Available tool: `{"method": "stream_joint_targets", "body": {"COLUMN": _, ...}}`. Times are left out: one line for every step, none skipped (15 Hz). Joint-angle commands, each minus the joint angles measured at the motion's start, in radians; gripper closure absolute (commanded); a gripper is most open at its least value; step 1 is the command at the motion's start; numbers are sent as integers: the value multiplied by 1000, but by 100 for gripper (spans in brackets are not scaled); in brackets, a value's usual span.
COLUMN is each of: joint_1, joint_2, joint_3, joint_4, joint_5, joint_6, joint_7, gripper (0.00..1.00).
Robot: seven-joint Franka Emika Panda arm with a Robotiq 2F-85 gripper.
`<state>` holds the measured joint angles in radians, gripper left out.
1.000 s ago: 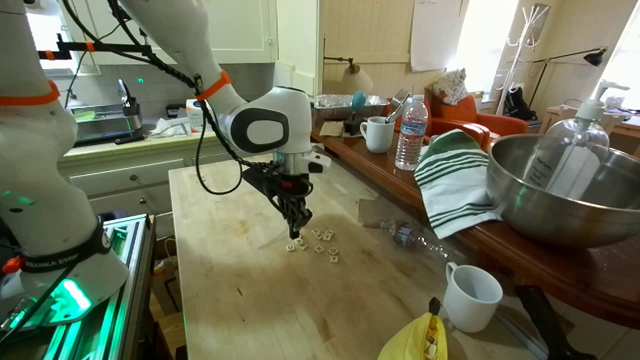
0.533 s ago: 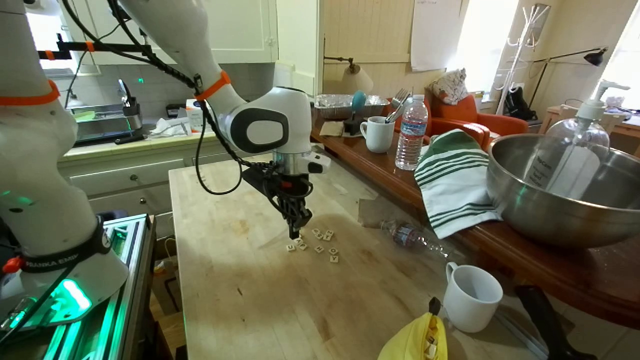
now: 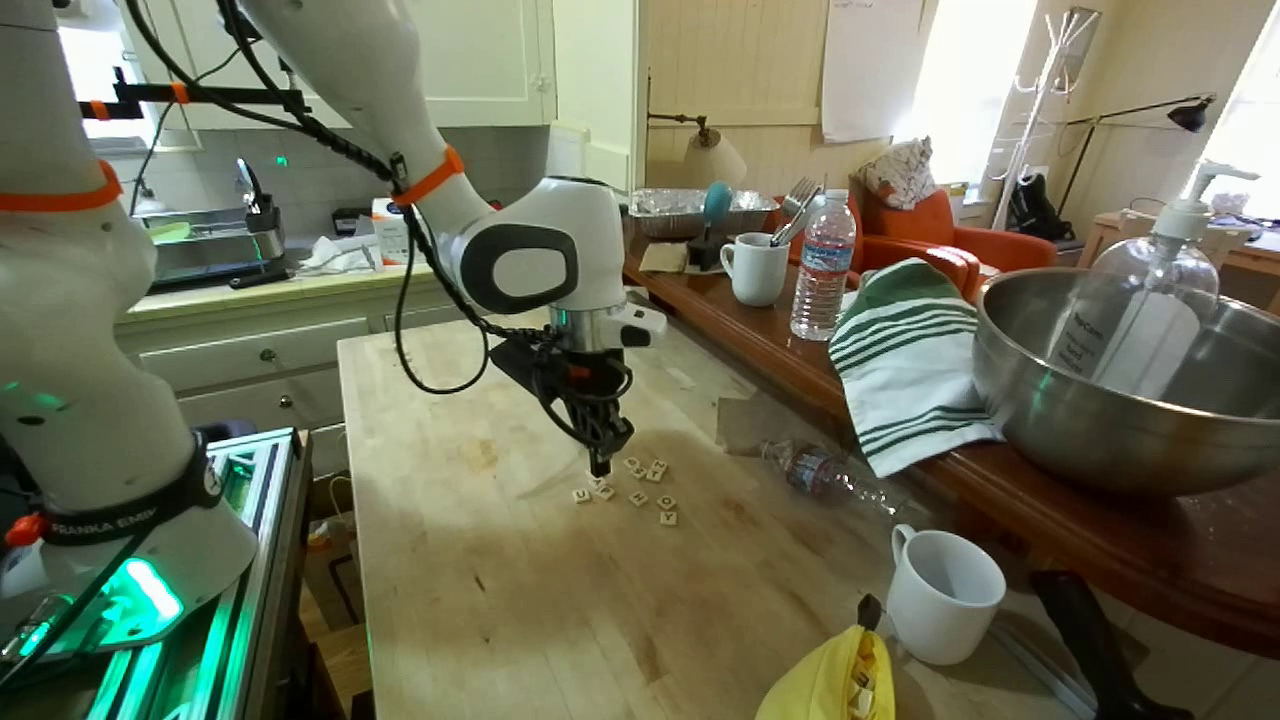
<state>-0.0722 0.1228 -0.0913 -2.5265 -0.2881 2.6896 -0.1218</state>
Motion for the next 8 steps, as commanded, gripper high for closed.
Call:
{"method": "stream_joint_targets", "body": {"joint_1": -12, "joint_2": 27, "joint_3": 0, "joint_4": -9, "joint_5": 25, "joint_6": 60, "joint_7": -33, "gripper": 100}}
{"method": "stream_joint_targets", "body": {"joint_1": -12, "joint_2": 31, "joint_3": 0, "joint_4": -9, "joint_5": 25, "joint_6": 65, "joint_7": -32, "gripper": 100}}
{"method": "stream_joint_targets", "body": {"joint_1": -13, "joint_2": 35, "joint_3": 1, "joint_4": -9, "joint_5": 28, "joint_6": 67, "joint_7": -33, "gripper": 100}}
{"method": "stream_joint_targets", "body": {"joint_1": -12, "joint_2": 36, "joint_3": 1, "joint_4": -10, "joint_5": 29, "joint_6": 65, "joint_7": -31, "gripper": 100}}
{"method": "stream_joint_targets", "body": {"joint_1": -12, "joint_2": 37, "joint_3": 2, "joint_4": -11, "joint_5": 31, "joint_6": 62, "joint_7": -30, "gripper": 100}}
{"method": "stream_joint_targets", "body": {"joint_1": -11, "joint_2": 38, "joint_3": 3, "joint_4": -12, "joint_5": 34, "joint_6": 62, "joint_7": -31, "gripper": 100}}
{"method": "stream_joint_targets", "body": {"joint_1": -11, "joint_2": 39, "joint_3": 4, "joint_4": -12, "joint_5": 36, "joint_6": 62, "joint_7": -33, "gripper": 100}}
{"method": "stream_joint_targets", "body": {"joint_1": -11, "joint_2": 42, "joint_3": 4, "joint_4": -12, "joint_5": 36, "joint_6": 62, "joint_7": -30, "gripper": 100}}
